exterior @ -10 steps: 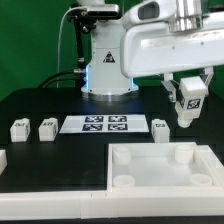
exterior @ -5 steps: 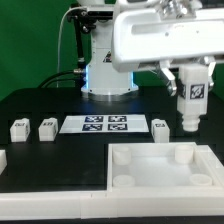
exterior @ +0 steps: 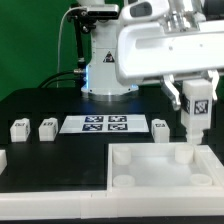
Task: Assemble one leg
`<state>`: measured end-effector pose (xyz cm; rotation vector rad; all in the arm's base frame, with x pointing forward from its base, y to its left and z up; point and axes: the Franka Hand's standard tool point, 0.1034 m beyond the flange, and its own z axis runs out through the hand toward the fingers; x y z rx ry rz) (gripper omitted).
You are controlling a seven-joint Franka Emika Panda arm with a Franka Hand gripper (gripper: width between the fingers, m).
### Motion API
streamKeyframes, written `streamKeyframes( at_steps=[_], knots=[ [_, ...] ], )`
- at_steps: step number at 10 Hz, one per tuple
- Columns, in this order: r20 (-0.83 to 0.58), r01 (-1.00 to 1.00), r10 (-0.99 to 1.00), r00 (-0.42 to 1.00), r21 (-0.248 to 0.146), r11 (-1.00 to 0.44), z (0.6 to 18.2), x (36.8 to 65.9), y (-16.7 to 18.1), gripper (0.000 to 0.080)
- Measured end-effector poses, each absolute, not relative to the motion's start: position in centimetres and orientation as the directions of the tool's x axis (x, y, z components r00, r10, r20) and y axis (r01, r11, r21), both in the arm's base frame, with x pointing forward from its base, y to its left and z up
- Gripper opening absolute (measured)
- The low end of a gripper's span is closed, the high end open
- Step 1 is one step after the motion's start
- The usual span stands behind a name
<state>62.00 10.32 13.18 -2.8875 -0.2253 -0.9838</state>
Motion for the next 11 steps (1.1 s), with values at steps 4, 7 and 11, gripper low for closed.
streamKeyframes(
  at_steps=[4, 7, 11],
  knots=[
    [0.586, 0.154, 0.100, 0.804, -0.043, -0.987, 9.9, 62.6, 10.2, 0.0290],
    [0.573, 0.158, 0.104, 0.813, -0.045, -0.986, 8.8, 62.1, 10.5, 0.0290],
    [0.564, 0.169, 0.113, 0.818, -0.047, -0.985, 8.1, 61.7, 11.2, 0.0290]
  ],
)
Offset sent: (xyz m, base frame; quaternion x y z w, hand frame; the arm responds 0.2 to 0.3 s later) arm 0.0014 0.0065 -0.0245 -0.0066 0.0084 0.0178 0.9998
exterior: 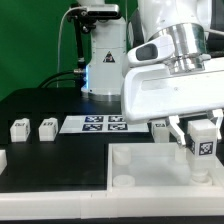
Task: Assemble one leg
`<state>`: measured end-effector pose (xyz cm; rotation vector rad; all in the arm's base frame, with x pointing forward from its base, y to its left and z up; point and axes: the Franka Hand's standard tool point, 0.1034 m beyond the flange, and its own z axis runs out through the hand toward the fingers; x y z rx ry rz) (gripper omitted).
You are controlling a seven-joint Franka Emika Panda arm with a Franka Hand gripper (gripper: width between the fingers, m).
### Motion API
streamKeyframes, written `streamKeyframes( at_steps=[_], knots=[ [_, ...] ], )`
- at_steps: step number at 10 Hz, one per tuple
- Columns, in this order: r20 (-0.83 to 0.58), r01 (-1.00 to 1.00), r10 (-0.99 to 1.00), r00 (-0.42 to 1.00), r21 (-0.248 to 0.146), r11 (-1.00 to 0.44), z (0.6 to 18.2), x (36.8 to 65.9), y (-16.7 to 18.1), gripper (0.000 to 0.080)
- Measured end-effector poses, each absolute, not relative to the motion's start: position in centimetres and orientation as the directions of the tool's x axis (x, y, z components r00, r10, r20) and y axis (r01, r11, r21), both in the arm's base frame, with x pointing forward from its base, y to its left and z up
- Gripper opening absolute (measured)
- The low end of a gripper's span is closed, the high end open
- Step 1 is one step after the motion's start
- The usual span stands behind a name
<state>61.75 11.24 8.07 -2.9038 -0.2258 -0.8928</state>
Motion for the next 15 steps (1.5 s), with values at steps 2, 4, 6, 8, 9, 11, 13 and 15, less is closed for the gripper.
streamKeyframes(
  at_steps=[2, 4, 6, 8, 9, 11, 13, 15],
  knots=[
    [0.560, 0.173, 0.116, 0.820, -0.048, -0.984, 7.7, 61.6, 11.5, 0.0290],
    [0.558, 0.170, 0.114, 0.822, -0.049, -0.984, 7.0, 61.5, 11.4, 0.0290],
    [0.556, 0.168, 0.113, 0.824, -0.049, -0.985, 6.5, 61.4, 11.4, 0.0290],
    [0.555, 0.168, 0.113, 0.824, -0.049, -0.985, 6.5, 61.4, 11.4, 0.0290],
    [0.555, 0.168, 0.113, 0.824, -0.049, -0.985, 6.5, 61.4, 11.4, 0.0290],
    [0.552, 0.168, 0.113, 0.826, -0.049, -0.984, 6.5, 61.3, 11.4, 0.0290],
    [0.550, 0.169, 0.114, 0.828, -0.050, -0.984, 6.4, 61.3, 11.4, 0.0469],
    [0.550, 0.169, 0.114, 0.828, -0.050, -0.984, 6.4, 61.3, 11.4, 0.0586]
  ],
)
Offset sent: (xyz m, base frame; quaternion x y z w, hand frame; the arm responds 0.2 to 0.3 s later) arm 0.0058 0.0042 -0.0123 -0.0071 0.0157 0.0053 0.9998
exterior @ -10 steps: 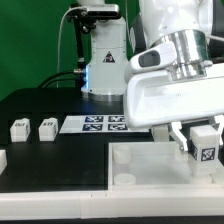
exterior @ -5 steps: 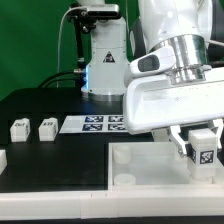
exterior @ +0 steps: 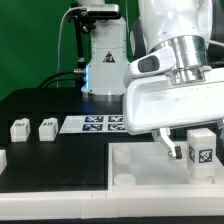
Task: Assemble one leg
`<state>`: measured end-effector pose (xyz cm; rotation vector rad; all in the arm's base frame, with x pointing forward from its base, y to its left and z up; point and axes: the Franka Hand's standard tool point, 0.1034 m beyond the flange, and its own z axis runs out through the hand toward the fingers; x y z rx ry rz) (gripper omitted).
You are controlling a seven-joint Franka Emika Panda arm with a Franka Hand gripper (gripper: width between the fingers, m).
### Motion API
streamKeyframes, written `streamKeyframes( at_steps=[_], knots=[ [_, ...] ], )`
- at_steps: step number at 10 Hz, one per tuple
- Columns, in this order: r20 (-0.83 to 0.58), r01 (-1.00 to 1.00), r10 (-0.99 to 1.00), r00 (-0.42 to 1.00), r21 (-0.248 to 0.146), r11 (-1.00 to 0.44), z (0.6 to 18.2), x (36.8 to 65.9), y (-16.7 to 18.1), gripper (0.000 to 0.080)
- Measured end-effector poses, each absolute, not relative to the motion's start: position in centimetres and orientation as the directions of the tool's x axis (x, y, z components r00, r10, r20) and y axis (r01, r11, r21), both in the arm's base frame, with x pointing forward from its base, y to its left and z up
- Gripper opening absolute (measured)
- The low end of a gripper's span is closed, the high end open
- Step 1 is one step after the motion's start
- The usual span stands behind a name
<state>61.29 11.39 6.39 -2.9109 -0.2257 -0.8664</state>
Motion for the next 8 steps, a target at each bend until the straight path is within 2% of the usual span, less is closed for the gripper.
streamKeyframes(
  at_steps=[1, 6, 8],
  knots=[
    [0.550, 0.169, 0.114, 0.828, -0.050, -0.984, 6.4, 61.3, 11.4, 0.0636],
    [0.539, 0.169, 0.115, 0.834, -0.051, -0.984, 6.5, 61.3, 11.4, 0.0649],
    [0.524, 0.170, 0.119, 0.844, -0.050, -0.984, 9.2, 61.9, 11.1, 0.0649]
  ],
)
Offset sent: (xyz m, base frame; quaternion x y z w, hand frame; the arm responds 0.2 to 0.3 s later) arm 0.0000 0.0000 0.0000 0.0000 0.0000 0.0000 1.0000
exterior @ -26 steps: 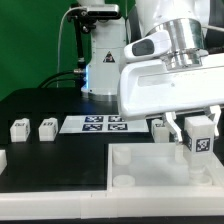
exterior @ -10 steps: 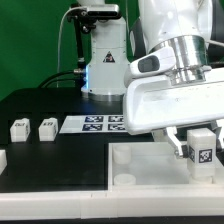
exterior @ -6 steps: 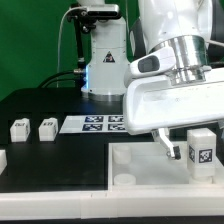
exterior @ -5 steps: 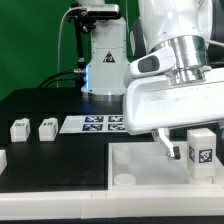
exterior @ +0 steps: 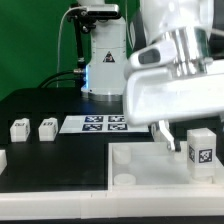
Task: Assemble one leg
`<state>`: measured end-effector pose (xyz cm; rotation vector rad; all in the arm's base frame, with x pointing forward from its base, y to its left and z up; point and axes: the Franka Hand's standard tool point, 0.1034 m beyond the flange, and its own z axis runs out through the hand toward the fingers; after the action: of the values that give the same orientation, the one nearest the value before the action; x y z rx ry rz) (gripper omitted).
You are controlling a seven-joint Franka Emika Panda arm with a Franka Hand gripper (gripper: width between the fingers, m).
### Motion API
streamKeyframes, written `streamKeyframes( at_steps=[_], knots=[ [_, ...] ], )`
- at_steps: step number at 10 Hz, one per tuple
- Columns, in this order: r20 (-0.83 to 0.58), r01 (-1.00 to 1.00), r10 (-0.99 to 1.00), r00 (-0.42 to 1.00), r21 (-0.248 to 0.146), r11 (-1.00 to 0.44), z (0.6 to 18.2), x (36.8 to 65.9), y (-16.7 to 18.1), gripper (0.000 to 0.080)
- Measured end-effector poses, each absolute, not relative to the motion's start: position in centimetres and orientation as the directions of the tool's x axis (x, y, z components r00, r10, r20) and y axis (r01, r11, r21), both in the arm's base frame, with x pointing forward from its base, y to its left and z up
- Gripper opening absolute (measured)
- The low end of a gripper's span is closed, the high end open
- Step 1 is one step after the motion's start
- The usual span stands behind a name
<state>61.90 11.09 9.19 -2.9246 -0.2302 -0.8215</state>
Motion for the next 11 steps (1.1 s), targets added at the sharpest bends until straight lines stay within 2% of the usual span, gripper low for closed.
streamKeyframes(
  at_steps=[3, 5, 8, 10, 11],
  knots=[
    [0.462, 0.168, 0.122, 0.878, -0.058, -0.984, 10.4, 62.8, 10.6, 0.0649],
    [0.442, 0.163, 0.119, 0.889, -0.062, -0.985, 9.7, 62.9, 10.4, 0.0649],
    [0.178, 0.171, 0.151, 0.972, -0.106, -0.979, 9.0, 62.4, 11.2, 0.0649],
    [-0.071, 0.163, 0.175, 0.982, -0.143, -0.976, 9.3, 61.9, 11.7, 0.0649],
    [-0.078, 0.164, 0.177, 0.981, -0.149, -0.975, 9.2, 62.9, 11.9, 0.0649]
  ],
)
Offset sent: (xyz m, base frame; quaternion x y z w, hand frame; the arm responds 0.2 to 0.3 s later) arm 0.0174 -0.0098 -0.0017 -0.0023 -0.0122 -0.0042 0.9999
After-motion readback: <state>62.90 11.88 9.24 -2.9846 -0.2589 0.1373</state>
